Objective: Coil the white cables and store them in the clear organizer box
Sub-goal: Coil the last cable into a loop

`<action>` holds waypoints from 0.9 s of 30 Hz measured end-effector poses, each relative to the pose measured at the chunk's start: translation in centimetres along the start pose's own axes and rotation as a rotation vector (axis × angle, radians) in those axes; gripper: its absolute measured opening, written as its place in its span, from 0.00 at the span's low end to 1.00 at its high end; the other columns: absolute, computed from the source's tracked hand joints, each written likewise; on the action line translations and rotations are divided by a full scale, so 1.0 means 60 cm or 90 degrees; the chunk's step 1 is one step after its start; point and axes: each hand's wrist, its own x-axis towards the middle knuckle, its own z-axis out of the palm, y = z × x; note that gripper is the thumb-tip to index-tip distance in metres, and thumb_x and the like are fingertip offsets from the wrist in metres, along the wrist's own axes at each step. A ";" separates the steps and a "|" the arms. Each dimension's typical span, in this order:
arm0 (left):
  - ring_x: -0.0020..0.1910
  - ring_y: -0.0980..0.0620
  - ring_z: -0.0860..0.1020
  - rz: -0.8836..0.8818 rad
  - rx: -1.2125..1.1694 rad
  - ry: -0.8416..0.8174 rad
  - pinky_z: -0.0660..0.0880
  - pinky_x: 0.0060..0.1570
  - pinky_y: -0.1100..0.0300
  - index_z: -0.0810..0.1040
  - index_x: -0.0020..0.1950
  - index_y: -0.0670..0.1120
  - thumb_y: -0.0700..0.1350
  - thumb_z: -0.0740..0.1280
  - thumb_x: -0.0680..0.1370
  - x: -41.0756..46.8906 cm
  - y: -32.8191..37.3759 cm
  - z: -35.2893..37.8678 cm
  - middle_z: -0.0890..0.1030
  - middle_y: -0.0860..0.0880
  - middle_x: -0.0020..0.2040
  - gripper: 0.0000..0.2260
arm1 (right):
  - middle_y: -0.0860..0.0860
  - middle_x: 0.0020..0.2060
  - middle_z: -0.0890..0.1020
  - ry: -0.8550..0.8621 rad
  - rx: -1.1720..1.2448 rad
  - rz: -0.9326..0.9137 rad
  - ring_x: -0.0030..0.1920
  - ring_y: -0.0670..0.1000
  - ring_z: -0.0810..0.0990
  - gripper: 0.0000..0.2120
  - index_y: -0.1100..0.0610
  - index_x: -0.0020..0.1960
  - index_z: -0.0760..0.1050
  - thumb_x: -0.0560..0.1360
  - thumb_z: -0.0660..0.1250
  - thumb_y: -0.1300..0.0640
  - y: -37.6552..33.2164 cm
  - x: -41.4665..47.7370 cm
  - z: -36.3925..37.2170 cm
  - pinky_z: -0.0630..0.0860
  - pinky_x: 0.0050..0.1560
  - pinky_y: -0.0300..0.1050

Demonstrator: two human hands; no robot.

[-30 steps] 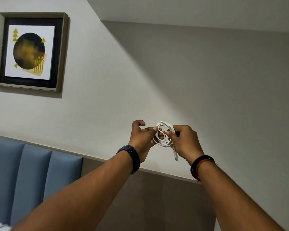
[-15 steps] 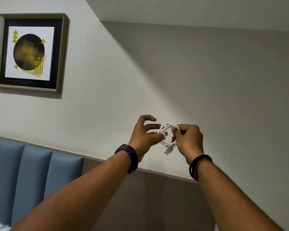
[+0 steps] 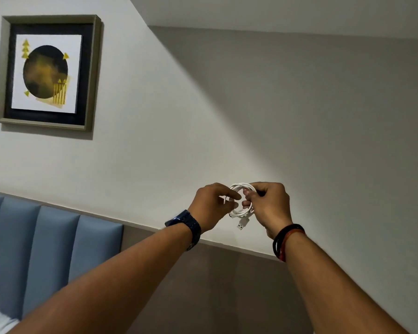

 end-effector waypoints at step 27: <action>0.40 0.43 0.84 -0.316 -0.684 0.185 0.81 0.44 0.50 0.70 0.53 0.45 0.25 0.66 0.71 0.006 -0.005 0.002 0.84 0.39 0.43 0.18 | 0.53 0.37 0.83 -0.022 -0.092 0.020 0.40 0.55 0.82 0.03 0.56 0.42 0.82 0.73 0.70 0.62 -0.013 0.003 0.021 0.80 0.44 0.49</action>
